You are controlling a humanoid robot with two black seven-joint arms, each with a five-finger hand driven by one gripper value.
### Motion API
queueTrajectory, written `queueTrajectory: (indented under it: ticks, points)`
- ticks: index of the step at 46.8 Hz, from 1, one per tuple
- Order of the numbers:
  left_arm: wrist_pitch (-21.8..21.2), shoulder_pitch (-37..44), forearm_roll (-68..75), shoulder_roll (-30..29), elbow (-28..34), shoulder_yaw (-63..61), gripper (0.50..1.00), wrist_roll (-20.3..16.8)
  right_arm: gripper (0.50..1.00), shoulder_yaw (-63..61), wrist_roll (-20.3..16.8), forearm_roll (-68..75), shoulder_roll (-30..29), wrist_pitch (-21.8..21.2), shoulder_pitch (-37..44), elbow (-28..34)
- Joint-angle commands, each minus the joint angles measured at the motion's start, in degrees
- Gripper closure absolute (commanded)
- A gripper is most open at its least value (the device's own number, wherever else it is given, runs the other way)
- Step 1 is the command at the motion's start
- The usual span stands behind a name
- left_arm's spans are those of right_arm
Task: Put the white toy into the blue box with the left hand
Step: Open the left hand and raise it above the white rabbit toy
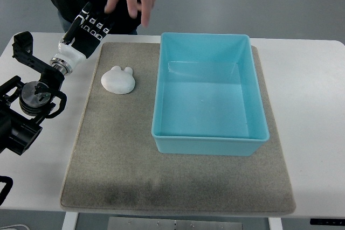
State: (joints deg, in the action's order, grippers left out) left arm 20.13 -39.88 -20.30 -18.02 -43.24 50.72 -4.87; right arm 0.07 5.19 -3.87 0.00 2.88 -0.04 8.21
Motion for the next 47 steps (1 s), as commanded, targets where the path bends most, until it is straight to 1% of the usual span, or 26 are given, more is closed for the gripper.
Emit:
queueTrajectory:
  ticks: [1, 15, 23, 37, 47]
  points:
    - [-0.09, -0.03, 0.00, 0.17, -0.01, 0.00, 0.504, 0.03, 0.564, -0.07, 0.00, 0.00, 0.00, 0.02, -0.04, 0.05]
    - [-0.27, -0.46, 0.09, 0.35, 0.70, -0.18, 0.506, -0.05, 0.564, 0.02, 0.00, 0.00, 0.00, 0.02, 0.04, 0.05]
    - [-0.01, -0.73, 0.09, 0.53, 2.10, 0.00, 0.506, -0.05, 0.564, 0.02, 0.00, 0.00, 0.00, 0.02, 0.04, -0.04]
    - [-0.18, -1.08, 0.09, 0.35, 2.28, 0.00, 0.506, -0.05, 0.564, 0.02, 0.00, 0.00, 0.00, 0.02, -0.04, -0.04]
    - [1.66, -1.08, 3.16, -0.09, 2.19, 0.00, 0.506, 0.38, 0.564, 0.02, 0.00, 0.00, 0.00, -0.06, -0.04, -0.04]
